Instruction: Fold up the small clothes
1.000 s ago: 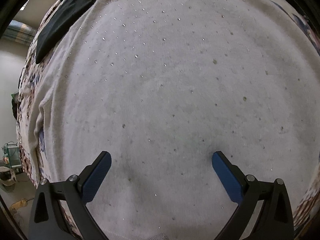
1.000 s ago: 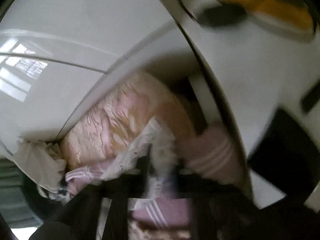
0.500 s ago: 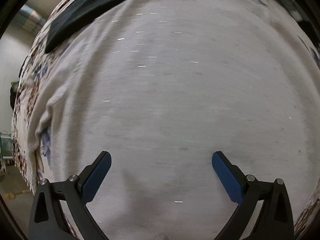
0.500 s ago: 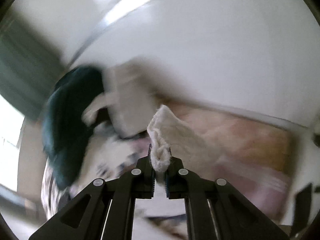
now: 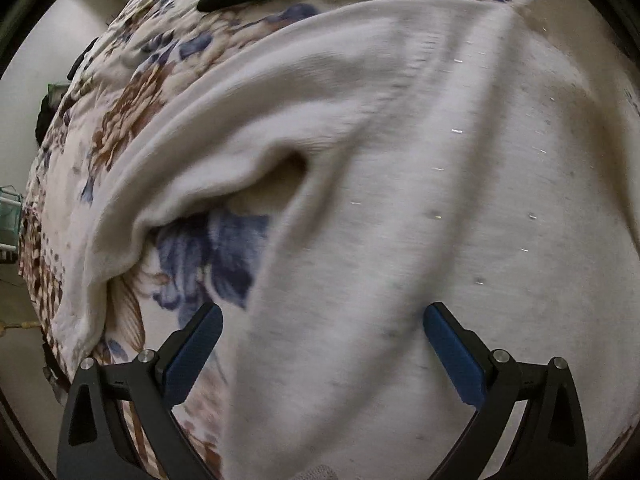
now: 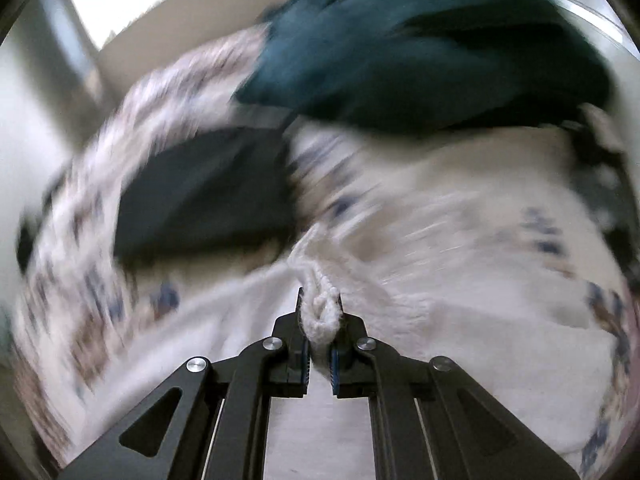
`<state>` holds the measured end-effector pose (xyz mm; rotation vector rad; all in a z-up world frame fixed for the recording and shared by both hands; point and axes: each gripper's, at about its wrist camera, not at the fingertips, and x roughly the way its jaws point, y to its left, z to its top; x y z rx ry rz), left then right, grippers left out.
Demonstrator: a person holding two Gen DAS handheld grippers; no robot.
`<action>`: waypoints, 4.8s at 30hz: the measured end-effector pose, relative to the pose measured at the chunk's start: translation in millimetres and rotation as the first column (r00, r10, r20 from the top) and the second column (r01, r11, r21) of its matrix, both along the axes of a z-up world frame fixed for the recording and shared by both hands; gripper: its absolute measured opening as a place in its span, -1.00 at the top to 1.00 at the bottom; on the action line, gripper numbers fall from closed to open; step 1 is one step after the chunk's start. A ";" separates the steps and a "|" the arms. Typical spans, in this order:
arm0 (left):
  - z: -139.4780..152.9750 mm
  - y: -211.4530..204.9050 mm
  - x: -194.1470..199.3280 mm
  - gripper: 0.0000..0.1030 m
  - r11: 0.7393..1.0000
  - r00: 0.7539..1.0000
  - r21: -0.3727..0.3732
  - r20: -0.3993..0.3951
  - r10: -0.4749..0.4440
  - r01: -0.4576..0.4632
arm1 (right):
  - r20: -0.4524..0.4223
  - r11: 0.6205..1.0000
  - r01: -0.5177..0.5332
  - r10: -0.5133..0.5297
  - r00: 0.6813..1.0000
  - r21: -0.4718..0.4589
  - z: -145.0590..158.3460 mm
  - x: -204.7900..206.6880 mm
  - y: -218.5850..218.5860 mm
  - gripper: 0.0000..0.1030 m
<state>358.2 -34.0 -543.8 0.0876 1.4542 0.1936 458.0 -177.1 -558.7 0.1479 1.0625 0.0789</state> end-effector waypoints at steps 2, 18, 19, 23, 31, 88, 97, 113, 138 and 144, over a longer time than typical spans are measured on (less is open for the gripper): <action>-5.4 13.8 0.5 -1.00 1.000 1.000 -0.026 -0.003 0.012 -0.012 | -0.044 0.995 -0.079 0.077 0.996 -0.057 -31.5 4.0 43.9 0.86; 20.3 207.0 -35.2 -1.00 0.894 0.935 -0.282 -0.048 0.350 -0.349 | -0.249 0.991 0.102 -0.079 0.965 0.081 -26.1 -68.4 -36.5 -0.42; 16.2 235.3 -45.5 -1.00 0.836 0.895 -0.326 -0.089 0.437 -0.441 | -0.262 0.987 0.144 -0.120 0.957 0.072 -24.2 -83.9 -51.2 -0.42; -6.0 332.7 -91.9 -1.00 0.548 0.668 -0.442 -0.180 0.722 -0.710 | -0.311 0.973 0.228 -0.211 0.927 0.021 -22.3 -116.1 -79.5 -0.42; -25.4 437.9 -165.3 -0.88 0.201 0.292 -0.467 -0.131 0.947 -0.861 | -0.406 0.964 0.264 -0.225 0.886 0.042 -48.5 -151.6 -74.0 -0.42; 70.6 -40.7 58.5 -0.85 0.973 0.953 -0.211 0.302 -0.031 0.099 | -0.362 0.833 0.487 -0.382 0.850 0.263 -31.8 -191.1 -381.5 -0.54; 12.6 50.6 87.2 -0.85 0.994 0.968 -0.069 0.229 0.099 -0.085 | -0.291 0.891 0.412 -0.350 0.890 0.190 -53.8 -135.4 -345.9 0.85; 45.4 26.2 68.8 -0.85 0.982 0.973 -0.188 0.232 0.011 0.034 | -0.442 0.867 0.477 -0.375 0.815 0.143 -39.0 -169.8 -384.8 -0.38; -17.4 -349.2 -234.5 0.82 0.901 0.916 -0.189 -0.014 -0.400 0.391 | -0.444 0.911 0.189 -0.006 0.896 0.367 -43.6 -206.1 -506.5 -0.42; 1.4 -332.6 -229.4 0.90 0.908 0.928 -0.194 0.087 -0.362 0.372 | -0.420 0.837 0.168 0.080 0.904 0.520 -93.8 -124.4 -470.9 -0.42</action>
